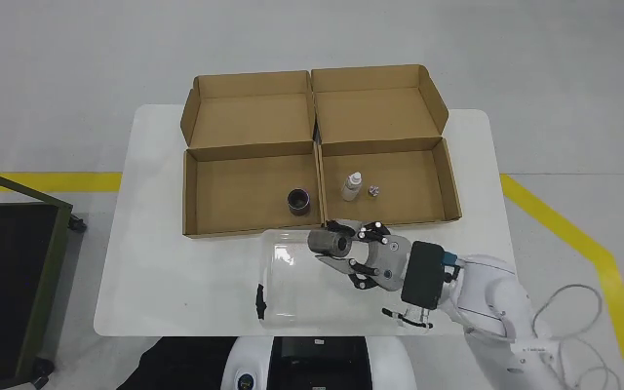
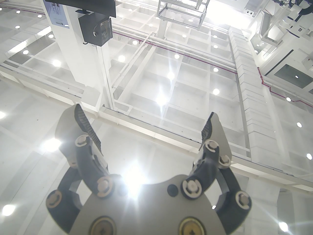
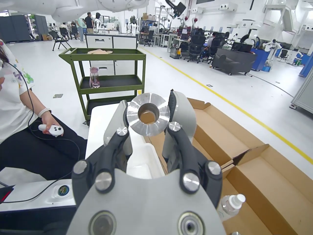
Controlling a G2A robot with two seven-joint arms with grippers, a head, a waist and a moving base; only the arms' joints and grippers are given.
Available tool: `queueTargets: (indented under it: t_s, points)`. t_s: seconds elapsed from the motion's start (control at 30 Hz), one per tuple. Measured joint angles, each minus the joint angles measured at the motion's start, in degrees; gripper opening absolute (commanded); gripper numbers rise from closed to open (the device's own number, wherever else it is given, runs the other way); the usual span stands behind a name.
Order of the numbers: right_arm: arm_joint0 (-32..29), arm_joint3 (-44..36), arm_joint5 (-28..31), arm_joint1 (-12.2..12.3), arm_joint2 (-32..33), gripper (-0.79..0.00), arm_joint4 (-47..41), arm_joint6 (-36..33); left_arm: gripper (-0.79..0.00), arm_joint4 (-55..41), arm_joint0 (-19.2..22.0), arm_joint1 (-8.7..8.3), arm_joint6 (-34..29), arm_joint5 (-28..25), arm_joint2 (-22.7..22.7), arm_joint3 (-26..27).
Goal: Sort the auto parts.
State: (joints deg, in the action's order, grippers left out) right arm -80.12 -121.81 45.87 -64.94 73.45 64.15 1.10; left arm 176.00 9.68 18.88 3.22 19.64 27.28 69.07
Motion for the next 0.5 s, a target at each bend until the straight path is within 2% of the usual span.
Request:
queueTargets:
  t_s: [0.5]
  points:
    - [-0.6,0.6,-1.7,0.3,2.8,-0.785,-6.2,2.1,0.0,0.0,0.0,0.0,0.0,0.0,0.0,0.0]
